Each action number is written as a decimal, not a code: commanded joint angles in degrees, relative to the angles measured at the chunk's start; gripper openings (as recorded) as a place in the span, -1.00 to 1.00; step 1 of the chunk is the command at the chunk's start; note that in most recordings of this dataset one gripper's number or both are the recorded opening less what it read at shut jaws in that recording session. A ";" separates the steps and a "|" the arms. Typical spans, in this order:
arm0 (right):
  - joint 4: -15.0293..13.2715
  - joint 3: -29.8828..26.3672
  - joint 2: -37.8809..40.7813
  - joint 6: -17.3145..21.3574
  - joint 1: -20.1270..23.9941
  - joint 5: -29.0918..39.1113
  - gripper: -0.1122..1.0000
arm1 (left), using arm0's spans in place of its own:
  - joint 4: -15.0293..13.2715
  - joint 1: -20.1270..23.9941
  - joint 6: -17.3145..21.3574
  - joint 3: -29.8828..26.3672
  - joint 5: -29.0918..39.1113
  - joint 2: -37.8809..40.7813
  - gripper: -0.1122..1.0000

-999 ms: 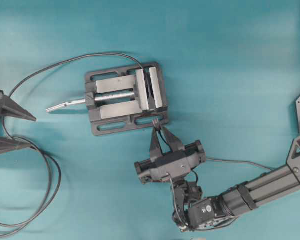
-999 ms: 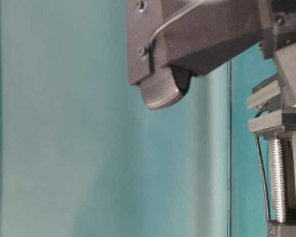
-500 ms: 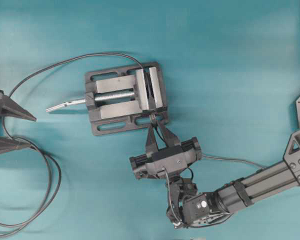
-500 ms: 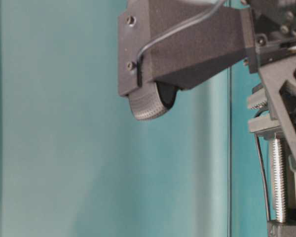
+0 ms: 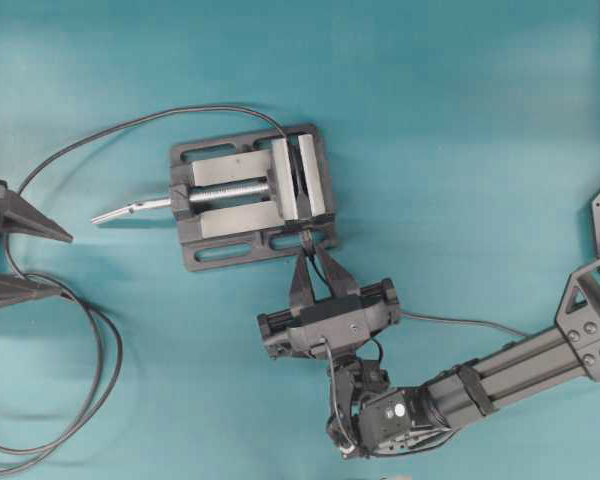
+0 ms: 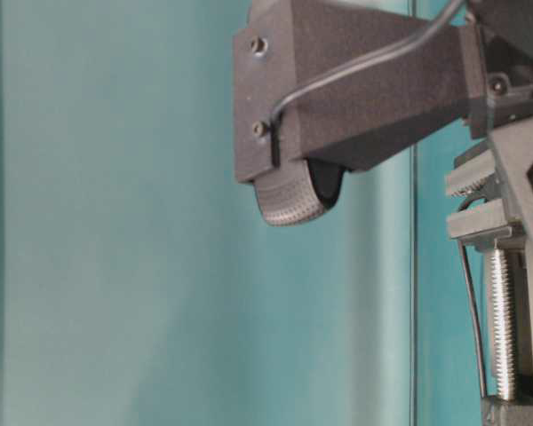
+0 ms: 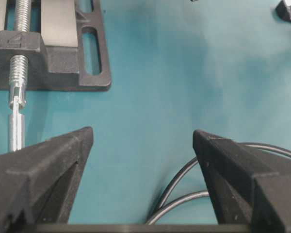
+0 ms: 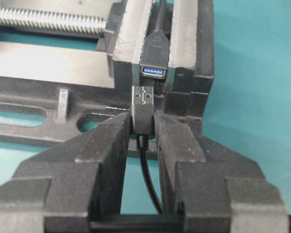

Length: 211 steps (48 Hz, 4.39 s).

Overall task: Insert the USB cable into the fixed female connector.
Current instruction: 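Align the silver USB plug with the blue port in the vise, then push the plug forward into the port with the right gripper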

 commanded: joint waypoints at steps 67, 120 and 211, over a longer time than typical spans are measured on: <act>0.97 -1.32 -1.32 1.23 -2.20 0.62 -0.45 | 0.18 -0.18 -0.70 -0.70 -0.44 0.44 0.98; 0.62 -1.85 -1.76 0.88 -2.11 -0.62 -0.45 | 0.18 -0.18 -0.70 -0.70 -0.35 0.44 0.98; -1.41 0.18 -5.19 0.09 -9.84 -0.26 -0.45 | 0.18 -0.18 -0.70 -0.70 -0.44 0.44 0.98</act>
